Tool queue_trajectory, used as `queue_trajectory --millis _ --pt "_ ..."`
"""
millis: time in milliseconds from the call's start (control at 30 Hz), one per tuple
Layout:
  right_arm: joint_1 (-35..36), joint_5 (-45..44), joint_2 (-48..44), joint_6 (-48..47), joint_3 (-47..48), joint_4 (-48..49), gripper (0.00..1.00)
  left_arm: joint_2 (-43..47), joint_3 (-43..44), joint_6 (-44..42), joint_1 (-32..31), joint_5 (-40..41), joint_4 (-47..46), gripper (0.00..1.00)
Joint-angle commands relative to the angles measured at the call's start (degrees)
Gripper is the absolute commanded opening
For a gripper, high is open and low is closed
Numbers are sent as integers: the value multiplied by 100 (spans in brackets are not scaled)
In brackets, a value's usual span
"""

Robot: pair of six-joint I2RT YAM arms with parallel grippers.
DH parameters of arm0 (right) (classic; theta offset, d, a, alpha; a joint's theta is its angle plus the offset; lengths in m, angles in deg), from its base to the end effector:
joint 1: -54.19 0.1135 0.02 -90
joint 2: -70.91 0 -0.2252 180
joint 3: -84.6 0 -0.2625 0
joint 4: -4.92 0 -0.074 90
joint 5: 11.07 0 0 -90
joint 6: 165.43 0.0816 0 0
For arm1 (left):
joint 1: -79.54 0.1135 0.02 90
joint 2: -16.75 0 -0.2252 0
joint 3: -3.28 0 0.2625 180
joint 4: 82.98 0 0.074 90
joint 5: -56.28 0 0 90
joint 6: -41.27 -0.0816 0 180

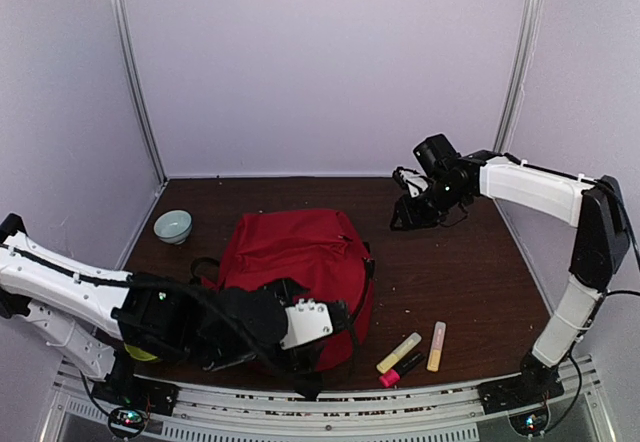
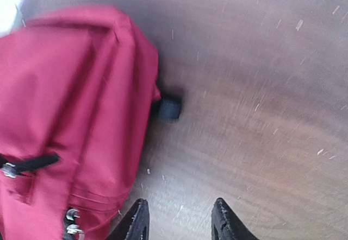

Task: Pack the student bag
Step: Zip the student bag into the largest pocket of the bag, then pick up the student bag from the center of the board.

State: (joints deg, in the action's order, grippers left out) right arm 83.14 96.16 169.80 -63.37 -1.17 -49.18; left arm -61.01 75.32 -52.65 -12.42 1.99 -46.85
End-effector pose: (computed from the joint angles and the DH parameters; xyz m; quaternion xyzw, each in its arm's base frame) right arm 0.3341 0.2125 0.1848 -0.1797 0.9360 0.2284 0.1988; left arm 0.0360 -0.3394 0.2138 0.5614 0.6750 -0.0685 0.4737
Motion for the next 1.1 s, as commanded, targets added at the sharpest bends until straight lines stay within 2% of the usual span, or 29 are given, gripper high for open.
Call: queue_trajectory --millis 0,167,200,333,533,667,867,967,1033,1067 --pt "82 -586 -705 506 -226 1083 41 12 962 933 783 -341 326 98" --pt "213 -741 -1007 815 -388 1644 42 487 1121 1744 1582 -364 719 98" --pt "259 -814 -1031 847 -366 1660 42 646 1084 1946 1902 -430 852 98" --pt "485 -946 -950 836 -101 1622 42 1451 654 2581 2895 -1287 1274 98" --pt "810 -688 -752 904 265 1504 42 2550 -214 3424 3609 -1375 1572 98" --pt "1041 -666 -881 908 121 1464 43 2487 -615 3474 4133 -1864 1484 98" --pt "1185 -613 -1137 941 -482 1237 45 1771 -509 2937 4801 -2794 1032 98" --pt "1254 -723 -1110 921 -664 812 55 1364 -465 2578 5236 -3243 699 98" --pt "1326 -799 -1147 922 -868 676 78 1140 -468 2264 5407 -3549 408 98" --pt "1362 -839 -1151 933 -976 630 86 1040 -481 2063 5455 -3732 243 98"
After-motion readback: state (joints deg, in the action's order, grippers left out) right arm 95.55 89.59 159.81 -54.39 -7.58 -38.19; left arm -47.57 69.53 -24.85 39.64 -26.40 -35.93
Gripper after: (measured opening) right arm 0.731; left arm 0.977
